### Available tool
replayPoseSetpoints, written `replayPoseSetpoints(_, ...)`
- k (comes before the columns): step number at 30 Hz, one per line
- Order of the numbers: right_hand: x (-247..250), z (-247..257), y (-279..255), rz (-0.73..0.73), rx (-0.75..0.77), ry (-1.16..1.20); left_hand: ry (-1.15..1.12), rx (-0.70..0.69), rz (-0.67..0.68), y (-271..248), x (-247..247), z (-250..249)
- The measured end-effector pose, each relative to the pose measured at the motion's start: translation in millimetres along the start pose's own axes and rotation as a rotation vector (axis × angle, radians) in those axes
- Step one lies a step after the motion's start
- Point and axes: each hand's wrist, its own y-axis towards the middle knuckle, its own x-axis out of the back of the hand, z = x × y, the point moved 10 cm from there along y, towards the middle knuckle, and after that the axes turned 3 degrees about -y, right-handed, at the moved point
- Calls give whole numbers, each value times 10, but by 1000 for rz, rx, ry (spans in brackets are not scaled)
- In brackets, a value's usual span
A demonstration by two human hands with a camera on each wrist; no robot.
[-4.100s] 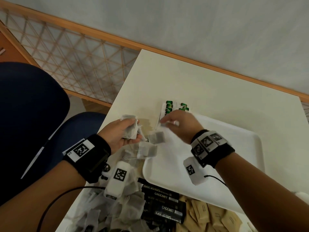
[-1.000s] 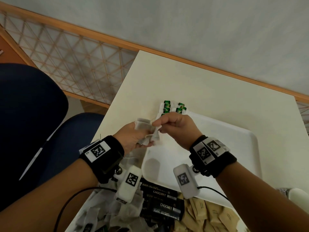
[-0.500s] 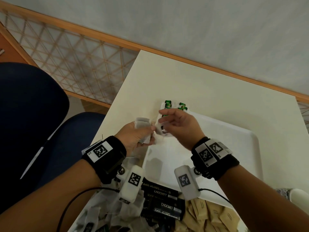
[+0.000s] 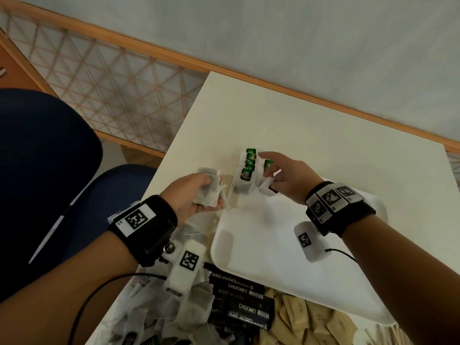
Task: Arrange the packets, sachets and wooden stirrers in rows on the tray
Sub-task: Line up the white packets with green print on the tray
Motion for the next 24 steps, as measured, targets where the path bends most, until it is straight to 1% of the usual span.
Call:
replayPoseSetpoints(4,-15,44,124,23,9,-98,69,-15,22,24,-32,8)
replayPoseSetpoints(10,-1,129,202,-3,69,-172,107,-38,45,51,-54,38)
replayPoseSetpoints(12,42,129,208,-48,79,-170,114,-49,47,60,-65,40)
replayPoseSetpoints(14,133,155,176,-142,97,-126,117,-58,54,62,-82,37)
replayPoseSetpoints(16,218,245,90,-236,135,-30,123,-75,61,70,-101,25)
replayPoseSetpoints(17,221,285,37,-243,129,57,124,-84,63,72,-115,19)
replayPoseSetpoints(18,174,327,-15,-207,106,172,124,-94,65,71,-132,12)
replayPoseSetpoints(20,-44,423,-97,-55,55,375,134,-112,81,58,-179,3)
replayPoseSetpoints(22,-260,518,-149,71,45,450,152,-124,93,37,-226,2)
replayPoseSetpoints(24,-366,561,-174,106,38,519,150,-116,87,14,-242,12)
